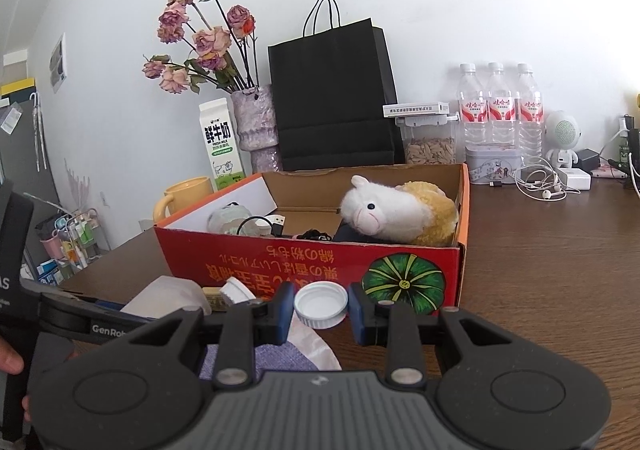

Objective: Organize objects
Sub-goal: 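Lower the left tool onto the clear plastic bag while the right tool holds the cap, then grasp the clear plastic bag with the left tool while the right tool holds the cap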

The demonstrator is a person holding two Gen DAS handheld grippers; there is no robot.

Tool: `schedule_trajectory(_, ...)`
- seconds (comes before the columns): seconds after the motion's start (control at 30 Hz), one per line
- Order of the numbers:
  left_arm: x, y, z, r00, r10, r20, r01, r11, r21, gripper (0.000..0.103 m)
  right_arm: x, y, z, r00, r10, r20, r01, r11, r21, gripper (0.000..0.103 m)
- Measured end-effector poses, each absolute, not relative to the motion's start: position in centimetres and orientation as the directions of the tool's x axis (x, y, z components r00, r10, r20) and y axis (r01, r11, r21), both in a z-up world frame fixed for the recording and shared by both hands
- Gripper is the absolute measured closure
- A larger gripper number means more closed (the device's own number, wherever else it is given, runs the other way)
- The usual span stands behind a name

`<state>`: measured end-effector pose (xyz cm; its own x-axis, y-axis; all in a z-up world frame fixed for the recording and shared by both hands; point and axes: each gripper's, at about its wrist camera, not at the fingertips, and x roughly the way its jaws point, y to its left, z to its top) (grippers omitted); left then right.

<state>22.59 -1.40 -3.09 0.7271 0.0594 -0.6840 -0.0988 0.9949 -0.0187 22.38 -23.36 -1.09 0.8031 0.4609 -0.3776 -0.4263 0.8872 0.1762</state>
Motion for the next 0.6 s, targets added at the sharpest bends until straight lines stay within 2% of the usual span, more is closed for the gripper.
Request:
schedule_trajectory(0.03, 22.4, -1.5, -3.1, 0.733, 0.059, -0.678, -0.094, 0.995, -0.016, 0.022, 22.4, -23.3, -1.1, 0.803, 0.460, -0.379, -0.426, 0.888, 0.175, 0.075)
schedule_trajectory(0.07, 22.2, -1.7, -3.2, 0.739, 0.053, -0.672, -0.085, 0.996, -0.015, 0.035, 22.4, -23.3, -1.1, 0.803, 0.459, -0.381, -0.426, 0.888, 0.172, 0.075)
schedule_trajectory(0.6, 19.8, -1.5, 1.2, 0.835, 0.029, -0.549, -0.038, 0.999, -0.005, 0.037, 21.8, -22.6, -0.6, 0.812, 0.458, -0.362, -0.444, 0.887, 0.128, 0.075)
